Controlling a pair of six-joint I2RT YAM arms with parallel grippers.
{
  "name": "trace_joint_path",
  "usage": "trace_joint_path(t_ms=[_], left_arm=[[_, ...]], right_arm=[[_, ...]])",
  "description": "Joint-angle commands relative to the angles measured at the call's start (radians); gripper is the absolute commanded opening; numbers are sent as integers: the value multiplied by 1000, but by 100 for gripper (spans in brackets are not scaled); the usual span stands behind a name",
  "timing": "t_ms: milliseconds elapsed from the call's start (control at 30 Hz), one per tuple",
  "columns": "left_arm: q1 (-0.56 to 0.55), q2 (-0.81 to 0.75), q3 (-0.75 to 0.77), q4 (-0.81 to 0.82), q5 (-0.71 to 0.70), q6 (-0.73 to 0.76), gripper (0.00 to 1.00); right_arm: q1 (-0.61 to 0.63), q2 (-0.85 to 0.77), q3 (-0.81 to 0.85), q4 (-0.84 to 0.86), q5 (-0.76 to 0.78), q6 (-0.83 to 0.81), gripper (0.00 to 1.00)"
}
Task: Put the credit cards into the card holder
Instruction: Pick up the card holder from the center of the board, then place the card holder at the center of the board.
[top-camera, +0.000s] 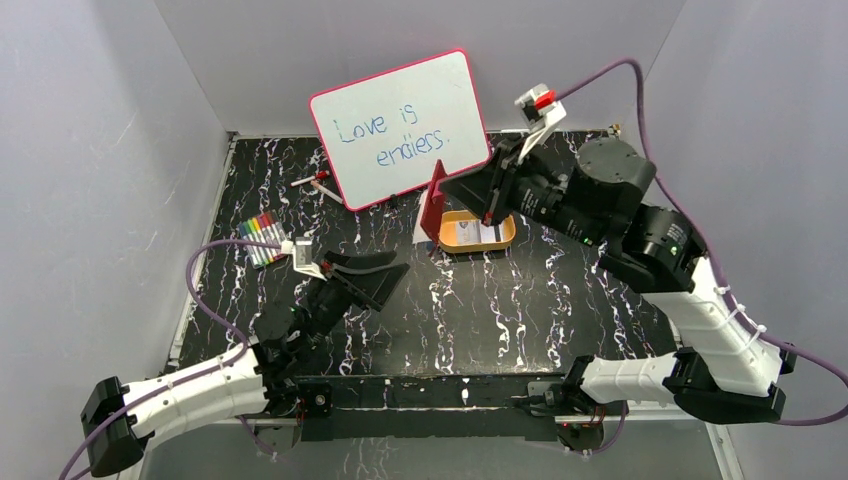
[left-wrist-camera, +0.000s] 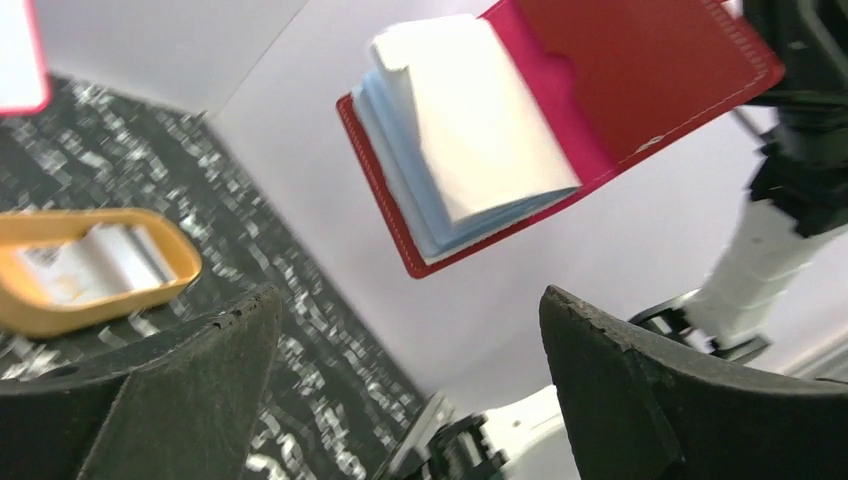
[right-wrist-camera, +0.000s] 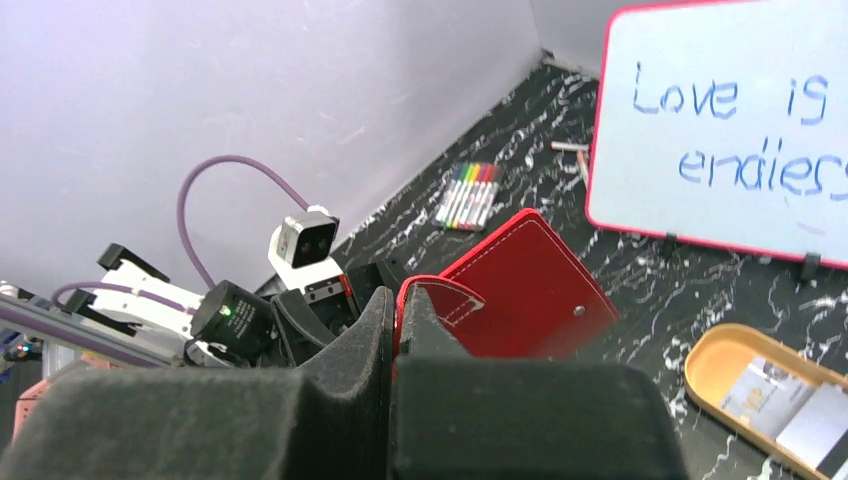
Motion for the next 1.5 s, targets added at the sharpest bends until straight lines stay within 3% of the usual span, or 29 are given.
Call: trace_joint_path(t_ms=[0, 133, 267, 333, 533, 667, 733, 900, 1200, 1467], left_arm=[[6, 56, 84, 218, 31, -11, 98], [66, 136, 92, 326, 80, -145, 98], [158, 86, 44, 300, 85, -210, 94], [171, -20, 14, 159, 11, -193, 92], [172, -403, 88, -522, -210, -111, 93], [173, -502, 143, -707, -286, -53, 93], [172, -515, 155, -751, -298, -34, 93], [173, -475, 149, -788, -287, -33, 93], [173, -353, 72, -734, -205, -74, 93], [173, -277, 32, -685, -151, -96, 93]], right_arm=[[-5, 54, 170, -43, -45, -62, 0], [-4, 86, 250, -64, -58, -86, 0], [-5, 50, 148, -26, -37, -88, 0], [-5, 3, 8, 31, -35, -76, 0], [-4, 11, -275, 215, -147, -23, 0], [-4, 92, -410, 438, -293, 35, 0], [-7, 117, -465, 508, -289, 52, 0], [-130, 75, -705, 572, -331, 126, 0], [-317, -93, -1074, 473, -308, 144, 0], [-329, -107, -1112, 402, -275, 139, 0]])
